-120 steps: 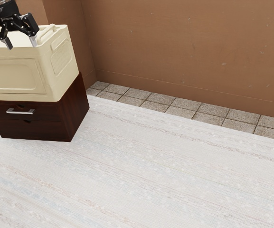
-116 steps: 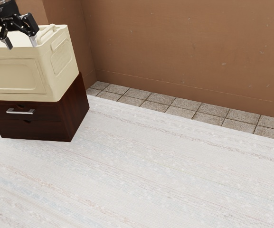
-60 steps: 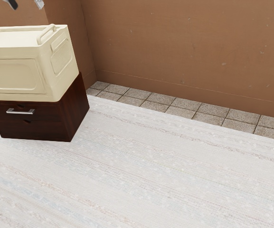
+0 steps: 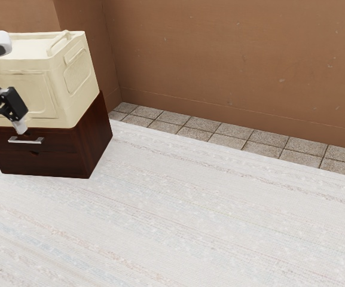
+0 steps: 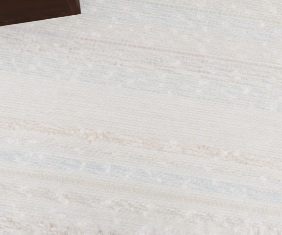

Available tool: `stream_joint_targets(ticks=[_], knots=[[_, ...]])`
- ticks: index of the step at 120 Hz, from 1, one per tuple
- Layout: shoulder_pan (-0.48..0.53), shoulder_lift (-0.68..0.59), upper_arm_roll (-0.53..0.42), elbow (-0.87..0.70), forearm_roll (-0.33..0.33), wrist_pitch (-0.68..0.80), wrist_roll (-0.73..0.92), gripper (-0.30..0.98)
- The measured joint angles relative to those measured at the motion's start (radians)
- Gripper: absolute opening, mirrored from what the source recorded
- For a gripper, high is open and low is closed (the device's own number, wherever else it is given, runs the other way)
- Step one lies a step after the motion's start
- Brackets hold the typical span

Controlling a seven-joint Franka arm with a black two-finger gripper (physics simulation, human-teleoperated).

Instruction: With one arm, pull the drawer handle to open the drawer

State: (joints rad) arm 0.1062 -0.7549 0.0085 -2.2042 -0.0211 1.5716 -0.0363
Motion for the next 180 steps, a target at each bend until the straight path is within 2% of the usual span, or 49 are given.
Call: stream_joint_targets(ticks=[11,17,22,34,42,49,73,84,104,129,163,180], knots=[[-0.071,-0.203,0.123,-0.245,-0.014,0.029,-0.003,0.69],[-0.083,-0.264,0.148,-0.307,-0.014,0.017,0.002,0.68],[-0.071,-0.289,0.158,-0.329,0.014,0.006,0.04,0.68],[0.077,-0.29,0.11,-0.344,0.074,0.006,0.209,0.68],[0.198,-0.277,0.033,-0.346,0.091,0.03,0.355,0.68],[0.245,-0.268,-0.014,-0.346,0.096,0.058,0.479,0.68],[0.333,-0.111,-0.029,-0.347,0.059,0.234,0.874,0.69],[0.369,0.012,-0.03,-0.328,0.044,0.317,1.022,0.69],[0.377,0.234,-0.033,-0.278,0.018,0.49,1.238,0.69],[0.399,0.336,-0.029,-0.274,-0.028,0.688,1.425,0.69],[0.413,0.436,-0.029,-0.272,-0.006,0.863,1.596,0.69],[0.416,0.478,-0.028,-0.26,-0.019,0.946,1.652,0.69]])
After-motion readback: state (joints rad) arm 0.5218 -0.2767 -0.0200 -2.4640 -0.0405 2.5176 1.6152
